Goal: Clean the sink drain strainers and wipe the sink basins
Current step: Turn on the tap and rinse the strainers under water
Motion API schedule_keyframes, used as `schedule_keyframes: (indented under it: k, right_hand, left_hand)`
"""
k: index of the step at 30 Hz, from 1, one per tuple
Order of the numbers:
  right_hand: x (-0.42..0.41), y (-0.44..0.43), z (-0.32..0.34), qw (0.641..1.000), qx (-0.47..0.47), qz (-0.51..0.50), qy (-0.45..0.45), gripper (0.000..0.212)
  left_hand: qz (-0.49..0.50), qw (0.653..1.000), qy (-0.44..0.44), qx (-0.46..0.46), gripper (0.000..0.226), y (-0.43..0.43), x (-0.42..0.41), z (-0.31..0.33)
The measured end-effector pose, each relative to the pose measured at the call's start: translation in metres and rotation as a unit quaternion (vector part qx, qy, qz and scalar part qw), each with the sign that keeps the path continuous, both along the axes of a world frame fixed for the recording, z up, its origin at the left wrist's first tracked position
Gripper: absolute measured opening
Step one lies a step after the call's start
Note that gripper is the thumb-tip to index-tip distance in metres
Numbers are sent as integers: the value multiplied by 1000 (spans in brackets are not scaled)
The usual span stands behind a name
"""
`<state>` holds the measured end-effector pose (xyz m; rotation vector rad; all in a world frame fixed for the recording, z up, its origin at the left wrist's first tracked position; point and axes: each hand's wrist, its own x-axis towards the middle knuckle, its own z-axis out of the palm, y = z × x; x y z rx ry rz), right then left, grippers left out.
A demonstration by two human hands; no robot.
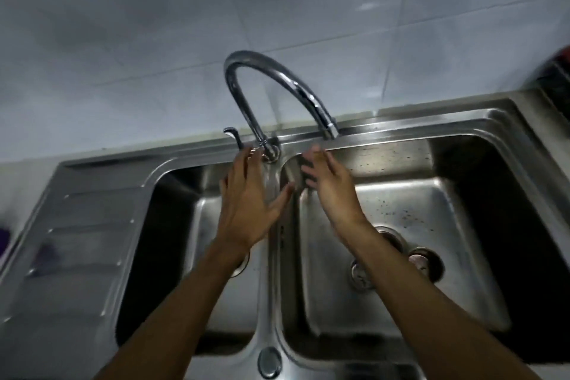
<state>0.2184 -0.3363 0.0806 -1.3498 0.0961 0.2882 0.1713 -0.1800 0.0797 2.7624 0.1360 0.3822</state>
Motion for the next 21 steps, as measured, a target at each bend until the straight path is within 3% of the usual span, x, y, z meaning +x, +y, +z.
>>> schedule_keyframes:
  k: [3, 6, 16, 19, 21]
  right_hand:
    - [16, 56, -4, 983, 145, -7, 109, 39]
    - [29, 93, -14, 962, 217, -51, 161, 48]
    - [28, 114, -22, 945, 251, -107, 180, 34]
    - [27, 115, -20, 949, 236, -104, 181, 21]
    - [27, 115, -20, 956, 215, -98, 176, 24]
  left_hand:
    - [-22, 998, 8, 62, 92, 45, 12, 0]
    - [-65, 990, 10, 129, 93, 69, 22, -5]
    - [-76, 987, -46, 133, 89, 77, 30, -28]
    - [-74, 987, -49, 138, 89, 75, 30, -29]
    - [-67, 987, -52, 136, 88, 76, 31, -29]
